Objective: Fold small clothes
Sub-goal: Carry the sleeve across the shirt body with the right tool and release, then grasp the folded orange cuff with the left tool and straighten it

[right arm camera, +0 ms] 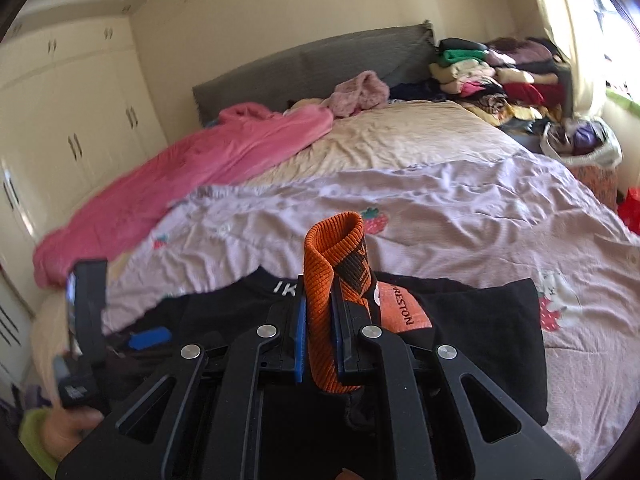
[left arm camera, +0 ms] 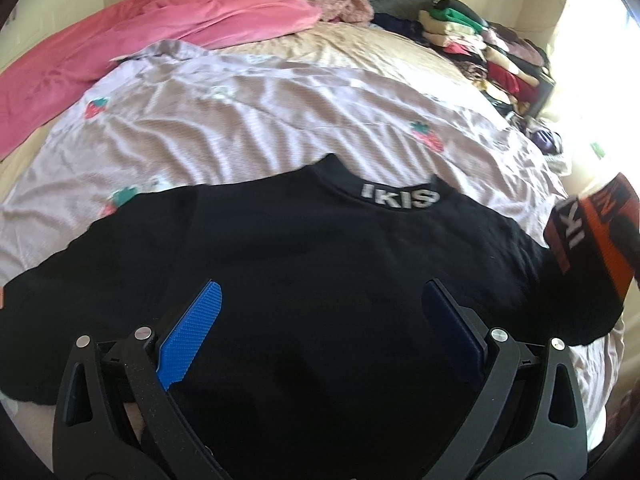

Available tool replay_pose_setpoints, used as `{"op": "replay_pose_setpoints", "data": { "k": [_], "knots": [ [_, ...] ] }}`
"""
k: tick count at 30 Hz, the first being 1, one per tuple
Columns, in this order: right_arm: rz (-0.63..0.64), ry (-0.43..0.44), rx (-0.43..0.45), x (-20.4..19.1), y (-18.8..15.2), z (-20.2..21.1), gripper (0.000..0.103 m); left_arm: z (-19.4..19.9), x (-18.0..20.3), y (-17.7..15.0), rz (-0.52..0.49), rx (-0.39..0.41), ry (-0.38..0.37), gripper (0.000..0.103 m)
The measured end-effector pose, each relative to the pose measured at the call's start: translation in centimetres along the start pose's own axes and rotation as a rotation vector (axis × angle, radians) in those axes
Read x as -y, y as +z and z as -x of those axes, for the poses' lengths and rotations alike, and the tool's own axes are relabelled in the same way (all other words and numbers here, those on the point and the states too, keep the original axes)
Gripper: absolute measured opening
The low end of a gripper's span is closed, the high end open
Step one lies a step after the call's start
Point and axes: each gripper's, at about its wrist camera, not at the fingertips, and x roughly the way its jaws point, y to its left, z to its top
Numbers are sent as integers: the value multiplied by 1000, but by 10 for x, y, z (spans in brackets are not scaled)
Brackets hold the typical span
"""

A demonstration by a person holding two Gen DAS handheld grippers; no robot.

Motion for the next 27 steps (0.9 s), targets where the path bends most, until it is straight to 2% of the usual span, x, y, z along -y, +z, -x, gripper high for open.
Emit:
{"op": "replay_pose_setpoints", "data": {
  "k": [5,8,10,13,17,20,22,24,27],
  "knots": [
    [70,45,-62,-21,-15,-26,14,-3,-18,-1,38,-14,3,94],
    [88,69,-80,-27,-21,-33,25,-4,-18,-3,51,-25,-21,94],
    [82,80,-83,-27,-22,-33,37,-5,-17,-4,60,-36,-43,94],
    [59,60,-80,-15,-21,-30,37,-8,-12,-9,72,-59,-89,94],
    [29,2,-71,13,-16,-21,38,-14,4,-17,97,-112,-217,94],
    [12,-41,-55,40,-9,-7,39,-21,25,-22,85,-150,-280,92],
    [-22,-43,-30,66,-1,8,39,-28,41,-27,67,-185,-291,91],
    [-46,-71,-13,96,9,25,40,-34,53,-31,59,-208,-284,76],
    [-46,-124,17,132,24,53,40,-44,69,-36,19,-229,-231,74]
  ]
}}
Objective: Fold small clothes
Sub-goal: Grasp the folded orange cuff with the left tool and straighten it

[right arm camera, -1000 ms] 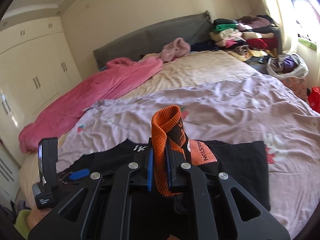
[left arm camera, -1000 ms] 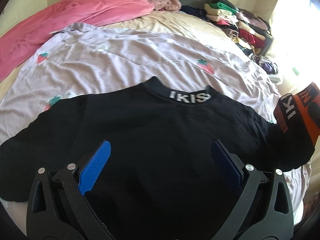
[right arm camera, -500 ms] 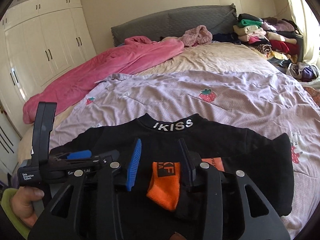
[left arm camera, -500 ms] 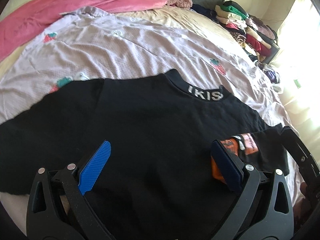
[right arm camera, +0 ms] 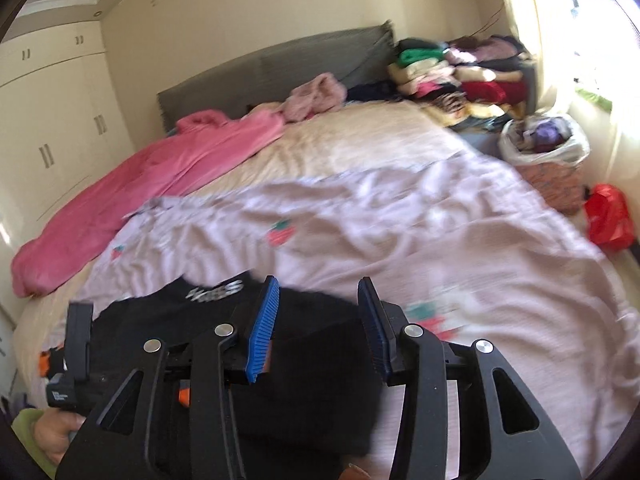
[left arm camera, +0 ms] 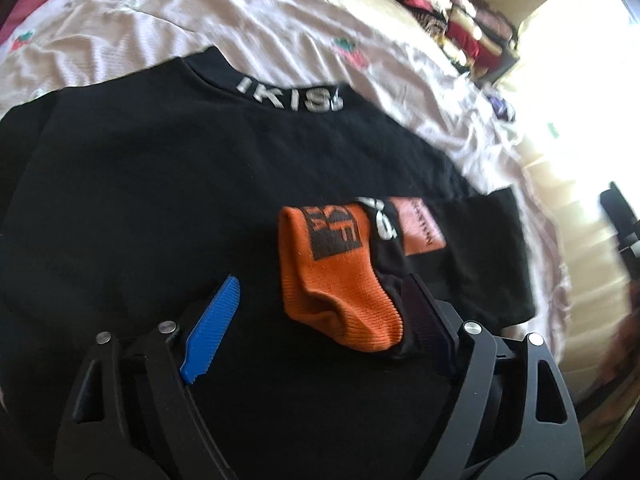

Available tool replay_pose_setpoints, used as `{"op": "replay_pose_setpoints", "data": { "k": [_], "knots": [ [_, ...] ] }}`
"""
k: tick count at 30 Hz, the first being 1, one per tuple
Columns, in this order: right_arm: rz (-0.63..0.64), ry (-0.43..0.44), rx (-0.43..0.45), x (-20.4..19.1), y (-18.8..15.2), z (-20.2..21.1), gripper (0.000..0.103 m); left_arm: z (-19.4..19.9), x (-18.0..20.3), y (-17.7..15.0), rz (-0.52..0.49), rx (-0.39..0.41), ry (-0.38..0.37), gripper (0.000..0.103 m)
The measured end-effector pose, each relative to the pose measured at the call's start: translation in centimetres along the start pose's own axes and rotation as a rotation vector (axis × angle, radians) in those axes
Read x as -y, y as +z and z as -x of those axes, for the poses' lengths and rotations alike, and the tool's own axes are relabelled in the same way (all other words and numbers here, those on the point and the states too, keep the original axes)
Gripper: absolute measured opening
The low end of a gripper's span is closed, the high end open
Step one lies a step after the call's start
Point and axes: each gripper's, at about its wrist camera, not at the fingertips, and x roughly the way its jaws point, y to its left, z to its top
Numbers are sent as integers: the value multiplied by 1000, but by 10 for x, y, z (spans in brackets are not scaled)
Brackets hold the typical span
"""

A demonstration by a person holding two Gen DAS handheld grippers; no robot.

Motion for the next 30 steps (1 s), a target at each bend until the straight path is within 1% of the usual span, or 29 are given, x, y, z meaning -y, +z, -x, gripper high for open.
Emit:
{"op": "replay_pose_setpoints", "data": {
  "k": [1,2,3,4,5,6,7,9,11,14,16,19,23,27,30],
  "knots": [
    [-2,-11,3,11,5,7,43,-2,4,-1,-3,9,18,71],
    [1,-20,7,20,9,13,43,-2,7,-1,-11,18,25,58],
    [8,-37,23,31,15,22,44,-3,11,-1,-20,23,31,40],
    [11,-47,26,39,18,27,44,-4,14,0,-26,26,43,32],
    [12,-54,27,45,22,32,44,-3,16,1,-32,34,46,18],
    [8,-56,30,52,25,37,44,-3,17,3,-40,38,37,9],
    [3,-57,30,61,30,44,44,-1,20,5,-55,40,27,9],
    [7,-59,32,68,34,53,44,6,25,9,-82,60,26,7],
    [9,-73,36,73,40,63,44,20,29,14,-102,93,19,6],
    [11,-76,54,76,48,78,44,43,27,23,-111,140,8,6],
    [23,-64,61,70,52,85,44,60,22,31,-109,174,7,6],
    [52,-34,73,52,57,93,47,84,12,39,-101,213,12,6],
    [80,14,69,23,59,91,47,111,-10,49,-77,253,29,6],
    [113,74,60,-17,58,81,47,130,-30,51,-60,276,47,6],
    [130,112,45,-47,54,70,47,135,-44,49,-52,267,55,6]
  ]
}}
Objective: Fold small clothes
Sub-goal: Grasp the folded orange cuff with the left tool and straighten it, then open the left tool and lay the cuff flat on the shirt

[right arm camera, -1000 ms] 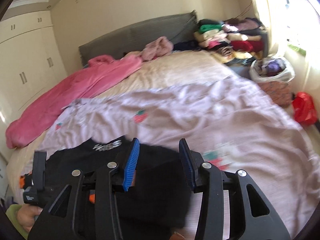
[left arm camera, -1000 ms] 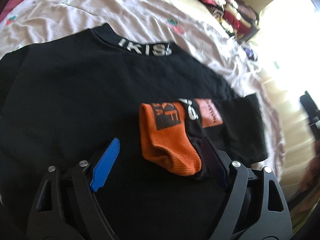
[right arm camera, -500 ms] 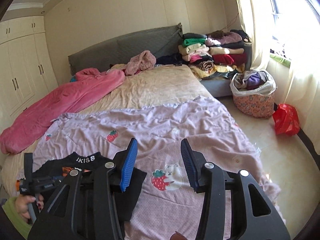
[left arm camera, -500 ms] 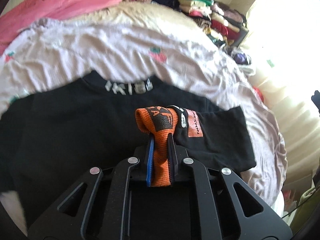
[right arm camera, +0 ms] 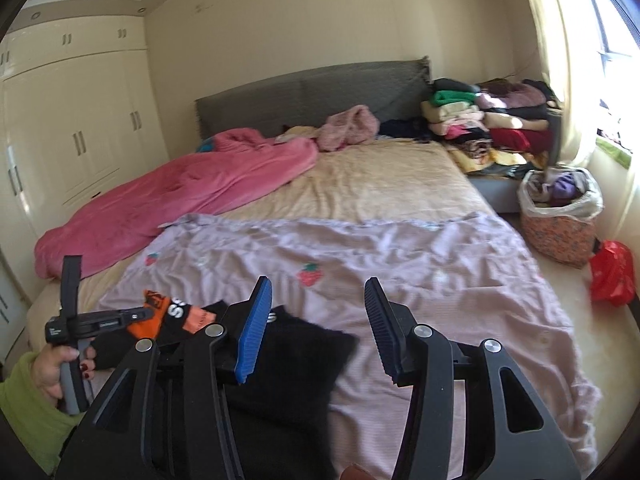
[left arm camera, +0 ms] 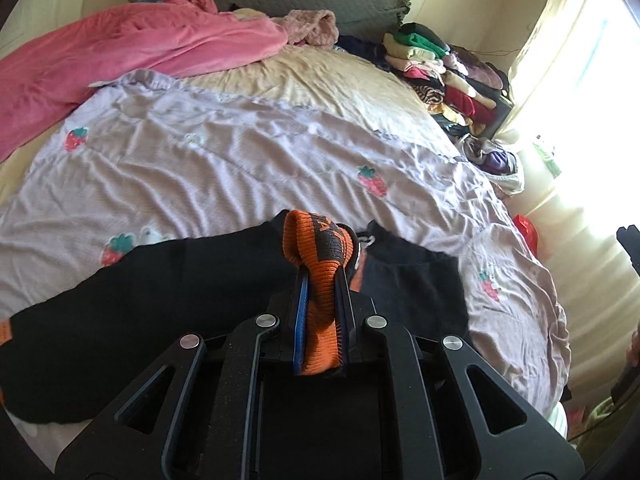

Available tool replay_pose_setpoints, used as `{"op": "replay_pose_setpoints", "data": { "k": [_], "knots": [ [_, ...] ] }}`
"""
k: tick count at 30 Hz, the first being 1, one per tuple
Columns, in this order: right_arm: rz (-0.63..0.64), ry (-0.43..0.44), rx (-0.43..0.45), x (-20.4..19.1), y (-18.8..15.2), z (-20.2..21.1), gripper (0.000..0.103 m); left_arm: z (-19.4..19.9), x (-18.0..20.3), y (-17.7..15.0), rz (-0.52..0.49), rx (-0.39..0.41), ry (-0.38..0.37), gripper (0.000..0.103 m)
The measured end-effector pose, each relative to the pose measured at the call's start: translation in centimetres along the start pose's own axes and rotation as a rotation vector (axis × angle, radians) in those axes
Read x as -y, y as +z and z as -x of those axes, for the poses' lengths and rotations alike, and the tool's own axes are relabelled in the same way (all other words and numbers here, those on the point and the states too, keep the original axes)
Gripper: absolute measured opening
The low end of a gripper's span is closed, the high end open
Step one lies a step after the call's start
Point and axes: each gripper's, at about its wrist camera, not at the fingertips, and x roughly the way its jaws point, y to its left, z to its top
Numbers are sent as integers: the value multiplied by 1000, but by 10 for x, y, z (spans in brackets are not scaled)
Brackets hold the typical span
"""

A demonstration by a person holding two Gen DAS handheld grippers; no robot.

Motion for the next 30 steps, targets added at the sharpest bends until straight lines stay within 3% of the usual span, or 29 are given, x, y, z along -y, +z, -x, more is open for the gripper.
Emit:
{"op": "replay_pose_setpoints", "data": {
  "k": [7,11,23,26,30],
  "knots": [
    [12,74,-65,-57,-14,-48,51,-8,-25,-11,13,-40,13,6],
    [-3,74,-100,-74,-28,-72,52,-13,-35,-19,16,-61,8,6],
    [-18,-32,-229,-83,-93,-140,61,-13,-51,-28,-24,-44,62,7],
    [-10,-35,-255,-83,-104,-152,61,-28,-41,-36,-69,-75,71,15],
    [19,-60,-284,-82,-117,-160,61,-52,-30,-51,-116,-127,83,18]
  ]
}}
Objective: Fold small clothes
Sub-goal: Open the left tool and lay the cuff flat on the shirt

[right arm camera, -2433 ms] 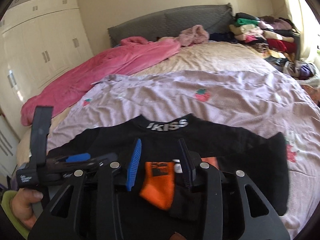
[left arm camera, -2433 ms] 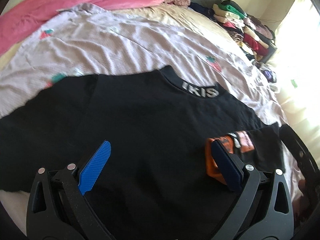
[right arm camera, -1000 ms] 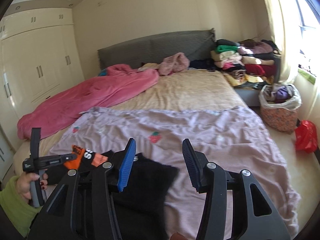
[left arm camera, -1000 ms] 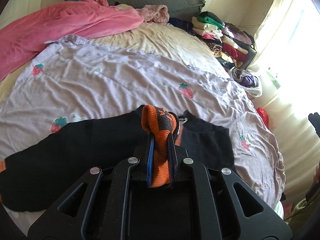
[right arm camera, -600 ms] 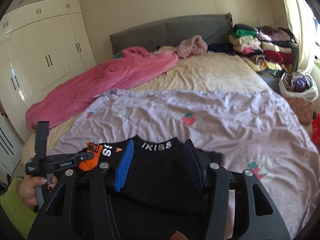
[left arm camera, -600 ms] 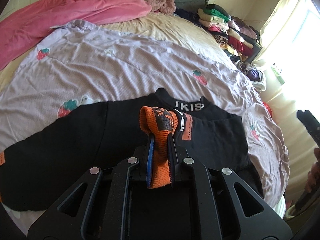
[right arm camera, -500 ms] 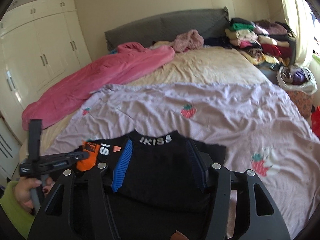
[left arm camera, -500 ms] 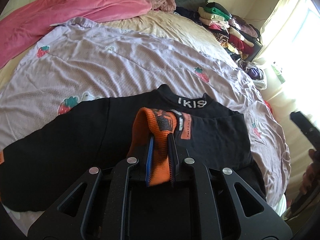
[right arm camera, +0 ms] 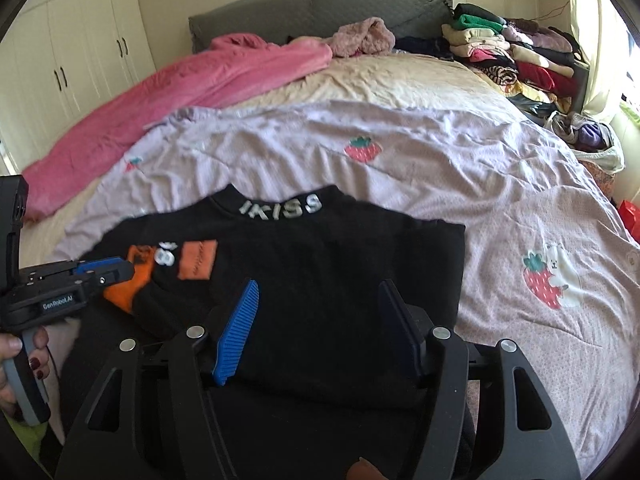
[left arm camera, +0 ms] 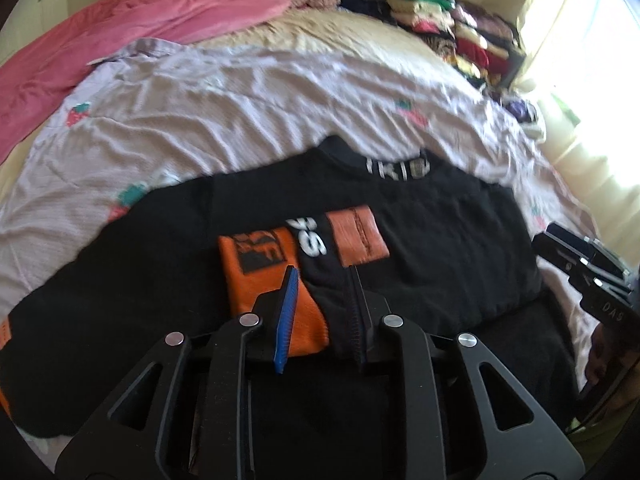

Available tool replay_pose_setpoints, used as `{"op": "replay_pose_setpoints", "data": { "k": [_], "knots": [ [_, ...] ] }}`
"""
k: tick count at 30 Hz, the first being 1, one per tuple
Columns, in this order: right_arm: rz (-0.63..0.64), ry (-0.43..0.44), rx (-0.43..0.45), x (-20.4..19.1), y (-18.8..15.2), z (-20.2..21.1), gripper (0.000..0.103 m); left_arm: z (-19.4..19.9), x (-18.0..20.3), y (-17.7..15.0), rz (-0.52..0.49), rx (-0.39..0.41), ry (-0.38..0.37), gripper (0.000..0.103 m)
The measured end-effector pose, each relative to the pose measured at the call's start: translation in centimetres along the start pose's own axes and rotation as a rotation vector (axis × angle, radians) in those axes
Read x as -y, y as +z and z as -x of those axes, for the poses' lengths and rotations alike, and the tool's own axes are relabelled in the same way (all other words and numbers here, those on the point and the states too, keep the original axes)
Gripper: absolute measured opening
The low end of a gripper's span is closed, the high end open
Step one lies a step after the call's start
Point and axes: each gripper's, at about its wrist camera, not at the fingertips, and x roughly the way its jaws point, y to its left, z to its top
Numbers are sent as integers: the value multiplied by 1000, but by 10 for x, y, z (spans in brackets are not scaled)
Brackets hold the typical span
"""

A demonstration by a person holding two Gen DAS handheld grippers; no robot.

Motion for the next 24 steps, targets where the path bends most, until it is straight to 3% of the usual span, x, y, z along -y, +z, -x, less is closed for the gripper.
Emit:
{"op": "replay_pose_setpoints", "data": {
  "k": [3,9,15,19,24],
  "knots": [
    [-2,-8,-10,5,-6,-3,61,-13,3,-6,-17,-24,35,27],
    [-3,-21,4,10,-9,-3,65,-34,-6,-18,-16,-64,50,28],
    [13,-37,-62,5,-16,-25,68,-32,-8,-21,-13,-51,43,28],
    [8,-141,-190,20,-29,-55,68,-32,-7,-21,-10,-47,40,28],
    [-33,-123,-194,29,-34,-60,70,-32,-7,-21,-8,-44,42,28]
  ]
}}
